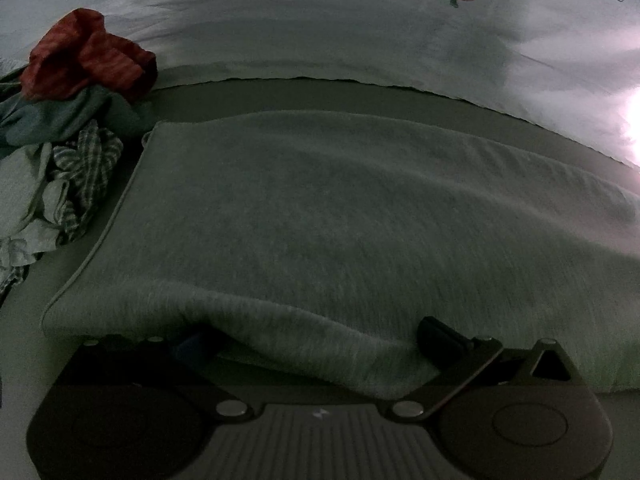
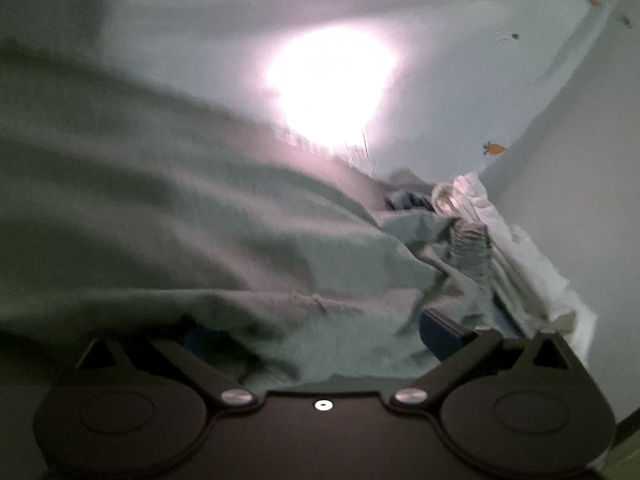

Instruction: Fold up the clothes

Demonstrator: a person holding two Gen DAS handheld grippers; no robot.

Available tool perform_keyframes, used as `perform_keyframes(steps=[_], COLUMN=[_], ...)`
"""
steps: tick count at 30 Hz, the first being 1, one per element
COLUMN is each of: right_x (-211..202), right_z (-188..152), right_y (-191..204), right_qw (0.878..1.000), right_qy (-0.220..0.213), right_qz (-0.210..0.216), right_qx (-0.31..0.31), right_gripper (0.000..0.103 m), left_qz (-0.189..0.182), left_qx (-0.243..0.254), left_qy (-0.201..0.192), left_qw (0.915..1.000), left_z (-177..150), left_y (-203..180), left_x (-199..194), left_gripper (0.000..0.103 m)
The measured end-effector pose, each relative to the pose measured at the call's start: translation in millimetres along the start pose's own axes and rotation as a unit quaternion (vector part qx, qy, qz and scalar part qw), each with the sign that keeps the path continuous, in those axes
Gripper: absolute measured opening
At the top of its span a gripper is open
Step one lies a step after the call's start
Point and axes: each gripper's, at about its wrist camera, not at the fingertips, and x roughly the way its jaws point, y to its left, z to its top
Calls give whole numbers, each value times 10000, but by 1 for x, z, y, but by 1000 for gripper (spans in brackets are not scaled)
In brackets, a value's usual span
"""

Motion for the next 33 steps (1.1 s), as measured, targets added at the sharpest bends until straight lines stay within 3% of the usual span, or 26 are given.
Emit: perform_keyframes(steps=[2, 7, 16, 24, 29, 31, 33], right_x=[-2, 5, -30, -28, -29, -27, -22], right_z=[-3, -7, -48, -46, -52, -51, -52], right_y=[1, 4, -23, -30, -35, -43, -57], right_qw=[9998, 9947, 9976, 9978, 9966, 9926, 9807], right_qy=[-109, 70, 194, 426, 456, 643, 961], right_qz=[-118, -893, -601, -386, -275, -137, 112], right_qx=[-134, -513, -268, 340, 622, 1025, 1700], right_gripper=[103, 103, 103, 103, 103, 103, 103], left_qz=[6, 6, -142, -316, -1120, -1101, -1024], left_qx=[-6, -12, 24, 50, -1057, -1587, -2117], left_qy=[2, 23, 170, 299, -50, -187, -205], left_qw=[10000, 10000, 9998, 9990, 9881, 9810, 9717], left_z=[0, -1, 3, 5, -23, -40, -54], left_y=[0, 1, 6, 13, 66, 92, 118], left_x=[0, 0, -1, -3, -41, -54, -58], left_gripper=[103, 103, 103, 102, 101, 98, 96])
